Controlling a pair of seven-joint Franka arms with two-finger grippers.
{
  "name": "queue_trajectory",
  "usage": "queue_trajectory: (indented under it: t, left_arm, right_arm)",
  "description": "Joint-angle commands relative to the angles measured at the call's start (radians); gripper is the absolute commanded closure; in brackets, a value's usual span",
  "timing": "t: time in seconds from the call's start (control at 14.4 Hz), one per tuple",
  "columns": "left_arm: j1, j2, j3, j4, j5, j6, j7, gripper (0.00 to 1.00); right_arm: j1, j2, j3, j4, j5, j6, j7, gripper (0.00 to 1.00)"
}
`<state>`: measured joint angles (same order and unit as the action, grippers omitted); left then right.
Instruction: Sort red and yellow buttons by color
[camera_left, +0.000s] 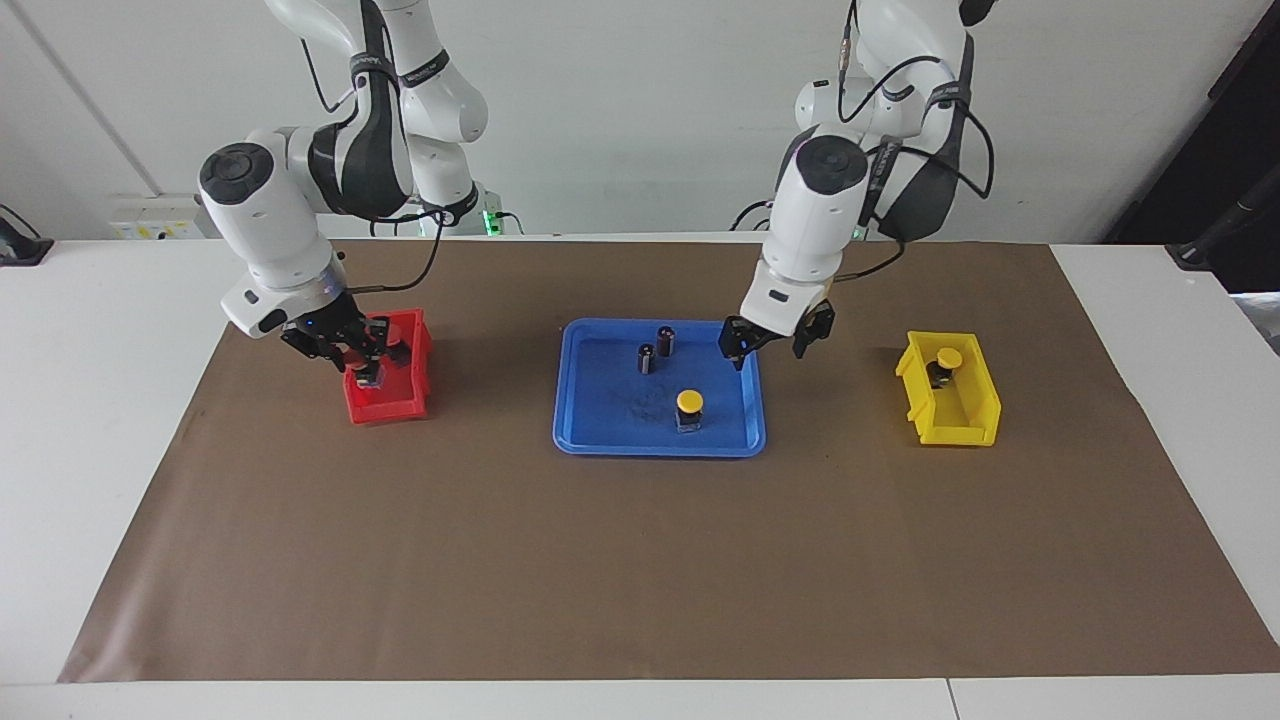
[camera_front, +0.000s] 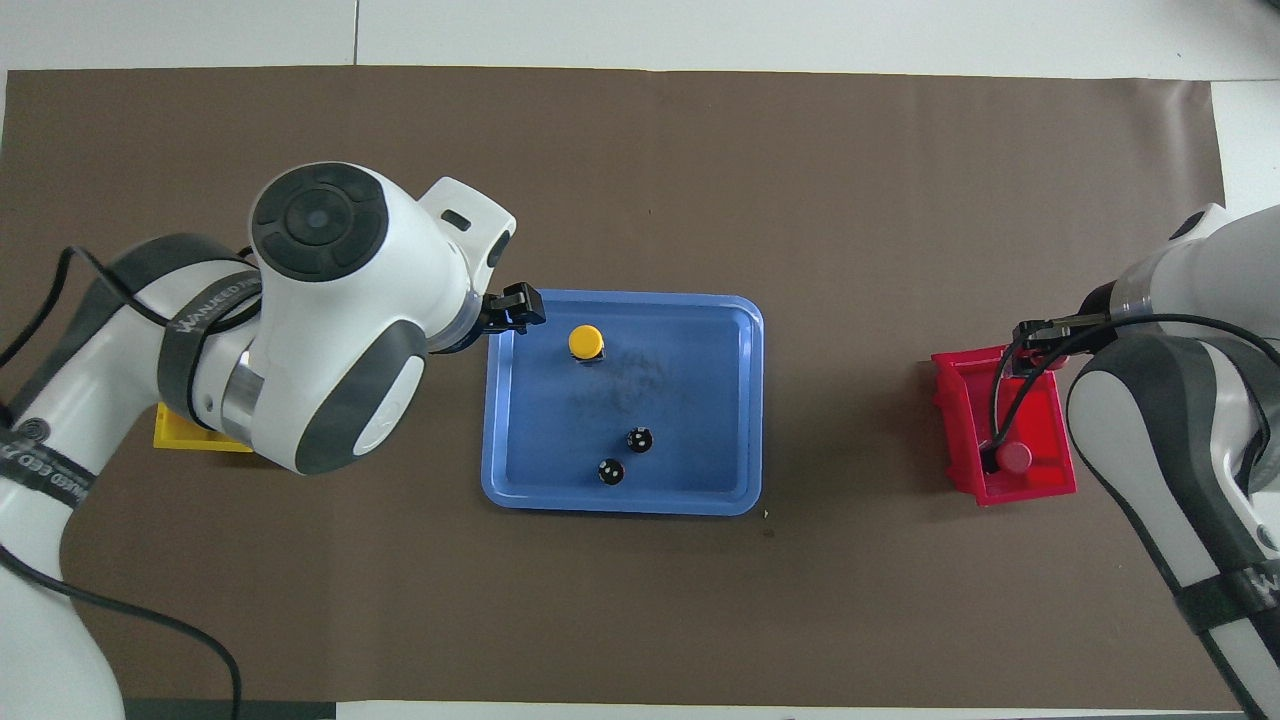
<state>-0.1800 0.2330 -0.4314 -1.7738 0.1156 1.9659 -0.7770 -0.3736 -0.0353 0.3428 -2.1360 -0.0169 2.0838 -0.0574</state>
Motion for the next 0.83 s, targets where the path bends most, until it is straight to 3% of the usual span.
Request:
queue_trajectory:
  t: [0.0,0.21,0.48,0.76]
  left_arm:
    - [-0.064,0.156,0.016,0.132,0.067,-0.002,-0.088,0.02]
    - [-0.104,0.216,0.017,0.177,0.068,0.01,-0.143,0.02]
    - [-0.133,0.239,0.017,0.169,0.073,0.071,-0.18,0.03]
    - [-0.128,0.239,0.017,0.156,0.072,0.096,-0.185,0.15]
  right_arm:
    - [-0.013,-0.063,0.012,-0.106,0.028,0.062,-0.042,0.78]
    - [-0.015,-0.083,0.01,-0.166,0.028,0.108,-0.084,0.78]
    - [-0.034,-0.081,0.01,-0.218,0.029,0.16,-0.101,0.78]
    - [-0.031,-0.063,0.01,-0.234,0.031,0.196,-0.096,0.78]
